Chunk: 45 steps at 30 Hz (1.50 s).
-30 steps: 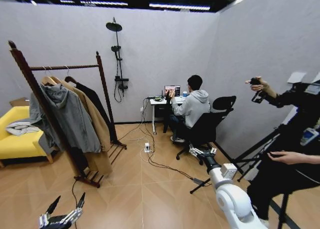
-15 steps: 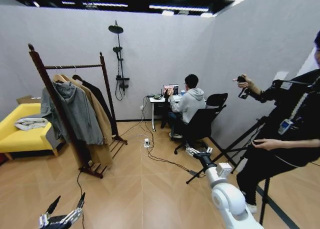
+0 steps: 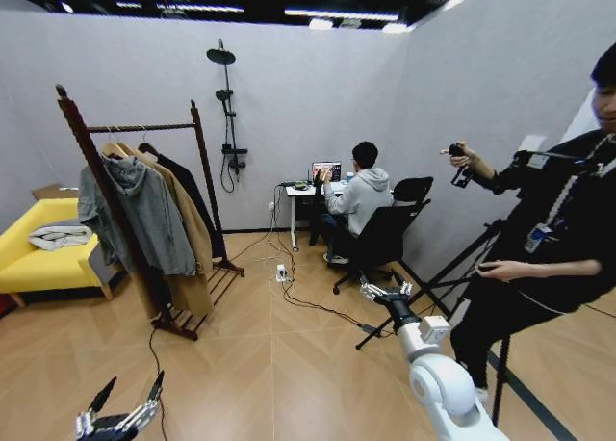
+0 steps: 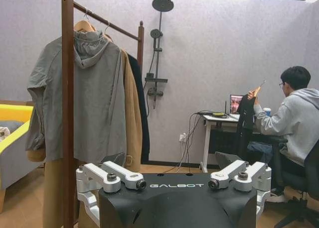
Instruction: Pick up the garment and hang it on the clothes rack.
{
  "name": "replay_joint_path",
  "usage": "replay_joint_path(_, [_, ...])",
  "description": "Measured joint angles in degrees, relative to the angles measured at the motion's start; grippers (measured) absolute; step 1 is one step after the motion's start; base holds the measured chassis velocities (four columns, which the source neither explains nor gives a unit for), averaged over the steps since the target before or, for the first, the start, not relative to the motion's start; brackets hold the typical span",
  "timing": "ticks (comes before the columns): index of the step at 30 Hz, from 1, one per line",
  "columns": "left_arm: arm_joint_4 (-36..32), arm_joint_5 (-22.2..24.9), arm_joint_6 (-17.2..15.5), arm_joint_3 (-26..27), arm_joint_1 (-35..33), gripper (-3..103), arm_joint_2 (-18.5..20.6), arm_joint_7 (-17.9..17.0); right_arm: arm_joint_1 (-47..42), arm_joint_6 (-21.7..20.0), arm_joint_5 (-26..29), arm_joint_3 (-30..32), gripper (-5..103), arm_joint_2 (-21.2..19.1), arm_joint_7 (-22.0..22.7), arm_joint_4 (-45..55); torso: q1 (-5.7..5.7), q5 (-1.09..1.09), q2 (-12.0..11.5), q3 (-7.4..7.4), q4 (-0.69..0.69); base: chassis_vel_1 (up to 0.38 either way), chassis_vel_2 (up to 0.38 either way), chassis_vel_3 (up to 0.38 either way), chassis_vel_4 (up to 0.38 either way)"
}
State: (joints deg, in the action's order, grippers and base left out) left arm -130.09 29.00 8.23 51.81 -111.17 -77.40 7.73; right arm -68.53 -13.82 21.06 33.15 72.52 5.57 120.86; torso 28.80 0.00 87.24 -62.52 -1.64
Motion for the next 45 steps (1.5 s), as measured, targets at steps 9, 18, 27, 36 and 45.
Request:
replay_joint_path(9, [0.0,0.0,0.0,0.0,0.0,100,0.0,0.0,-3.3,-4.2,2.2,0.5,100,-2.1,2.8,1.0,-0.02,0.0,0.0,0.01,-0.02,0.0,0.0,0.0,0.0])
replay_joint_path(18, [0.0,0.0,0.0,0.0,0.0,100,0.0,0.0,-11.0,-1.7,-0.9,0.8,100,-0.6,3.1,2.7,-0.02,0.0,0.0,0.01,-0.01,0.0,0.0,0.0,0.0])
replay_joint_path(27, [0.0,0.0,0.0,0.0,0.0,100,0.0,0.0,-14.3,0.8,-4.1,2.5,100,1.3,-2.1,4.7,-0.03,-0.01,0.0,0.01,0.0,0.0,0.0,0.0,0.0])
replay_joint_path(36, [0.0,0.0,0.0,0.0,0.0,100,0.0,0.0,-18.1,3.4,-8.6,2.7,100,6.1,-2.6,7.3,-0.03,0.0,0.0,0.02,-0.01,0.0,0.0,0.0,0.0])
replay_joint_path(45, [0.0,0.0,0.0,0.0,0.0,100,0.0,0.0,-17.6,3.9,-10.3,2.0,100,7.5,-3.4,7.7,-0.03,0.0,0.0,0.01,0.0,0.0,0.0,0.0,0.0])
